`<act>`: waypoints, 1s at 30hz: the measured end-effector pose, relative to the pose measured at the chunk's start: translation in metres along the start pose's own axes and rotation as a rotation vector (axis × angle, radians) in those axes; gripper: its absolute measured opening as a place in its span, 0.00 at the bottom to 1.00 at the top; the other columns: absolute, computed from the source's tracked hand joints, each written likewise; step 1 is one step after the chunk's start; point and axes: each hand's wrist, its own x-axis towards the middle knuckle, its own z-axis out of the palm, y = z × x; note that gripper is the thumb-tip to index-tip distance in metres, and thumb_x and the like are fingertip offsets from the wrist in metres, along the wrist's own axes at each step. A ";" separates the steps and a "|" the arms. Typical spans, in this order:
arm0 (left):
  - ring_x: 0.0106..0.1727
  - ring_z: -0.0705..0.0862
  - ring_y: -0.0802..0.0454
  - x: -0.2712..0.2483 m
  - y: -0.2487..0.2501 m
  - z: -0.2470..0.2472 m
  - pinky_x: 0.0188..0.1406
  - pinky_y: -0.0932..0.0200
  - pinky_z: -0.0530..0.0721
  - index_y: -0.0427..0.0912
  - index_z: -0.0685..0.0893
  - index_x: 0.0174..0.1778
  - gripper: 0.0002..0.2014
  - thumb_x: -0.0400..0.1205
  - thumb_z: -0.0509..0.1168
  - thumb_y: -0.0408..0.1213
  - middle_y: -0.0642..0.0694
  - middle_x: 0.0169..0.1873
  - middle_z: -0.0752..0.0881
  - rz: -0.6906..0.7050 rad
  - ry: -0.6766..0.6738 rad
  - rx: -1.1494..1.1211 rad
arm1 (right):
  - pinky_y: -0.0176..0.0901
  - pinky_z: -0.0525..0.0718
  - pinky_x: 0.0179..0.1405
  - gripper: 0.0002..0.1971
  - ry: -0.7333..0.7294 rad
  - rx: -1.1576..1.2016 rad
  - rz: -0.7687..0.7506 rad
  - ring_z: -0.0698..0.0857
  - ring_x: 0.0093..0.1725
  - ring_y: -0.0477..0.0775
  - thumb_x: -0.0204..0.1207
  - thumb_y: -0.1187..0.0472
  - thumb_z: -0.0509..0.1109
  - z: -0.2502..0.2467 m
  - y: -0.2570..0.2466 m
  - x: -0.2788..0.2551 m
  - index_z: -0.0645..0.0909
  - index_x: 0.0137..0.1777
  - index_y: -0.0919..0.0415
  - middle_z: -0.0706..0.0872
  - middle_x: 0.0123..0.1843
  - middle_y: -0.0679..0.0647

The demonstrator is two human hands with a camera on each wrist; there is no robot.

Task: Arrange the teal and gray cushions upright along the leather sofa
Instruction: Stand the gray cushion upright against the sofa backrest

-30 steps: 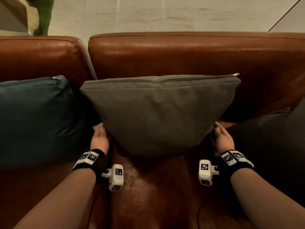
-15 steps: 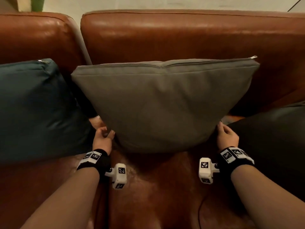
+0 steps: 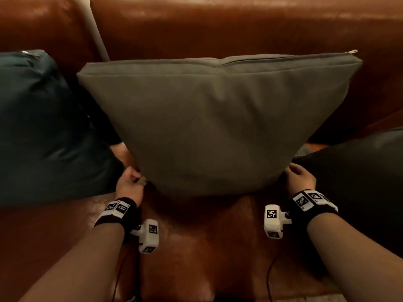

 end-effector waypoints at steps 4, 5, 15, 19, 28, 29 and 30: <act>0.37 0.80 0.39 0.006 0.003 0.003 0.39 0.54 0.73 0.42 0.71 0.36 0.11 0.79 0.68 0.32 0.41 0.32 0.80 -0.059 0.078 0.015 | 0.41 0.76 0.51 0.14 0.112 -0.065 -0.002 0.85 0.56 0.52 0.80 0.56 0.71 0.003 -0.008 -0.003 0.87 0.63 0.56 0.89 0.60 0.55; 0.38 0.80 0.39 0.007 0.004 0.004 0.40 0.54 0.73 0.43 0.71 0.36 0.11 0.79 0.68 0.34 0.40 0.33 0.80 -0.095 0.087 0.020 | 0.41 0.77 0.50 0.13 0.131 -0.066 0.025 0.85 0.57 0.52 0.80 0.55 0.71 0.002 -0.009 -0.002 0.87 0.62 0.55 0.89 0.60 0.54; 0.59 0.80 0.38 -0.058 0.028 -0.033 0.63 0.46 0.77 0.40 0.69 0.67 0.22 0.78 0.66 0.34 0.38 0.58 0.77 0.280 0.054 0.077 | 0.44 0.77 0.66 0.15 0.154 0.037 -0.320 0.81 0.67 0.51 0.84 0.55 0.64 -0.038 -0.036 -0.061 0.80 0.69 0.51 0.84 0.67 0.50; 0.65 0.73 0.32 -0.115 0.074 -0.057 0.68 0.44 0.67 0.37 0.72 0.60 0.21 0.76 0.61 0.47 0.33 0.63 0.74 0.659 0.238 0.284 | 0.48 0.70 0.77 0.19 0.057 -0.004 -0.973 0.75 0.75 0.52 0.80 0.61 0.63 -0.049 -0.064 -0.139 0.78 0.71 0.56 0.77 0.73 0.52; 0.86 0.40 0.43 -0.082 0.203 -0.012 0.83 0.38 0.39 0.53 0.50 0.85 0.32 0.85 0.50 0.53 0.51 0.86 0.48 0.928 0.168 0.765 | 0.58 0.41 0.85 0.30 0.005 -0.872 -1.280 0.41 0.87 0.54 0.86 0.48 0.50 0.049 -0.138 -0.142 0.51 0.87 0.50 0.49 0.89 0.50; 0.86 0.42 0.43 -0.074 0.205 -0.013 0.83 0.38 0.40 0.54 0.50 0.85 0.32 0.84 0.50 0.54 0.52 0.86 0.48 0.931 0.175 0.793 | 0.56 0.41 0.85 0.30 0.014 -0.896 -1.287 0.41 0.88 0.55 0.86 0.46 0.49 0.049 -0.142 -0.135 0.50 0.87 0.47 0.49 0.89 0.49; 0.86 0.43 0.43 -0.069 0.205 -0.016 0.83 0.37 0.41 0.55 0.51 0.85 0.32 0.84 0.50 0.56 0.52 0.86 0.49 0.942 0.183 0.811 | 0.56 0.41 0.86 0.30 0.016 -0.916 -1.306 0.42 0.88 0.55 0.86 0.43 0.49 0.047 -0.145 -0.128 0.50 0.87 0.45 0.48 0.89 0.47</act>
